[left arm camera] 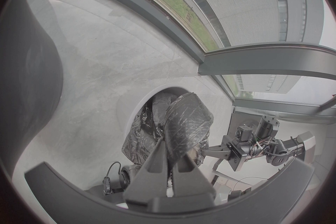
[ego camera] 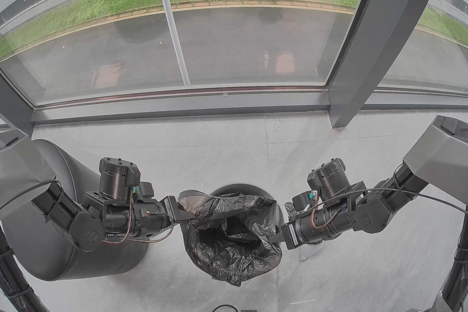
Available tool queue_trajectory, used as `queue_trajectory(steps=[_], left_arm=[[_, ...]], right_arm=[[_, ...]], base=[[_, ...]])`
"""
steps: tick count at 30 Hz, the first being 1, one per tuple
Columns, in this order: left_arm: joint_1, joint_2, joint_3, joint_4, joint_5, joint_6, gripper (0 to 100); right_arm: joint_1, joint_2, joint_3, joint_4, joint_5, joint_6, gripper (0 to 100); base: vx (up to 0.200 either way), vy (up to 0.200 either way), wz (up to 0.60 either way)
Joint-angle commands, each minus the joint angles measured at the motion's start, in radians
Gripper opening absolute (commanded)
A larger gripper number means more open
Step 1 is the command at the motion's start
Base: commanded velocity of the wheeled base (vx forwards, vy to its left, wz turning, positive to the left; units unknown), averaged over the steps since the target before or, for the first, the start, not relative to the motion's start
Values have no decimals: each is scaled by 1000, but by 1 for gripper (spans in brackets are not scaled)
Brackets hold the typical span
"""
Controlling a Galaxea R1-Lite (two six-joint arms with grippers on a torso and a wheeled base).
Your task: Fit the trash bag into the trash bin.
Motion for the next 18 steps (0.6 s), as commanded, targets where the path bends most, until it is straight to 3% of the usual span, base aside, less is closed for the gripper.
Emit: queue_trajectory(steps=[1, 7, 12, 18], left_arm=[[-26, 2, 26, -1, 60, -9, 0], [-18, 51, 14, -30, 114, 2, 0], [-16, 79, 12, -73, 164, 33, 0], [-20, 88, 17, -75, 213, 68, 0]], right_arm=[[0, -10, 44, -18, -32, -4, 0], [-6, -1, 111, -128, -88, -4, 0], [-4, 11, 125, -156, -209, -2, 0], [-1, -3, 188, -214, -258, -4, 0]], base=[[0, 0, 0], [0, 0, 0], [0, 0, 0], [0, 0, 0]])
